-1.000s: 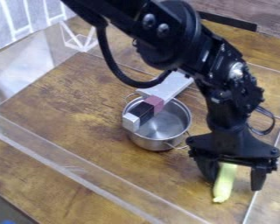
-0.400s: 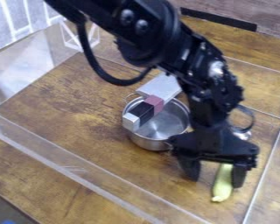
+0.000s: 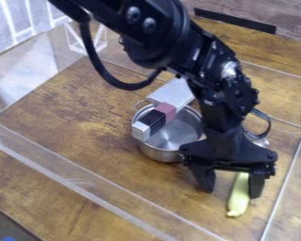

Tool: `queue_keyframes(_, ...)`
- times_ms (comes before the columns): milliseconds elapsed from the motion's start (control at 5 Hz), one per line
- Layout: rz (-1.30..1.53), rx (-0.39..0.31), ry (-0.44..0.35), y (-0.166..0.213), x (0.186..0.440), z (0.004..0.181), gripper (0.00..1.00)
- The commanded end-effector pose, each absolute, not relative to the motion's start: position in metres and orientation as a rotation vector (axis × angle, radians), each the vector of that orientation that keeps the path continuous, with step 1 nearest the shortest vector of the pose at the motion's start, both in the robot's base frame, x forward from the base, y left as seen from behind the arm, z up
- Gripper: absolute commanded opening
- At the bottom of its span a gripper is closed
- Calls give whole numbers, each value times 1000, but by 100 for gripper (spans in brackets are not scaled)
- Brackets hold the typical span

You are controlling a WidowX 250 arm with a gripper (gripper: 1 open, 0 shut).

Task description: Put the spoon into the silver pot

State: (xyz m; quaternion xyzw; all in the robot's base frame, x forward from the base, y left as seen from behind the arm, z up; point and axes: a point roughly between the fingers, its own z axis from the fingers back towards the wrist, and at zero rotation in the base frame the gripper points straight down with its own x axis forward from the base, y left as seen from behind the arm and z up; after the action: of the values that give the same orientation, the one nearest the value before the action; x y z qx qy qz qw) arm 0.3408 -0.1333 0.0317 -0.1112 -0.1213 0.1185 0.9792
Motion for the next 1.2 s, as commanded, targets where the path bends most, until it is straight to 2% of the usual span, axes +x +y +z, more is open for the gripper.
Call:
queue_keyframes(0,310,-237,-290,-125,365,41,100)
queue_keyframes(200,359,-232,-288,-121,374,37,100)
queue_keyframes(600,413,-228,-264,-125,352,37,100)
queue_keyframes(1000,396,-216,-233,-120,357,36,100)
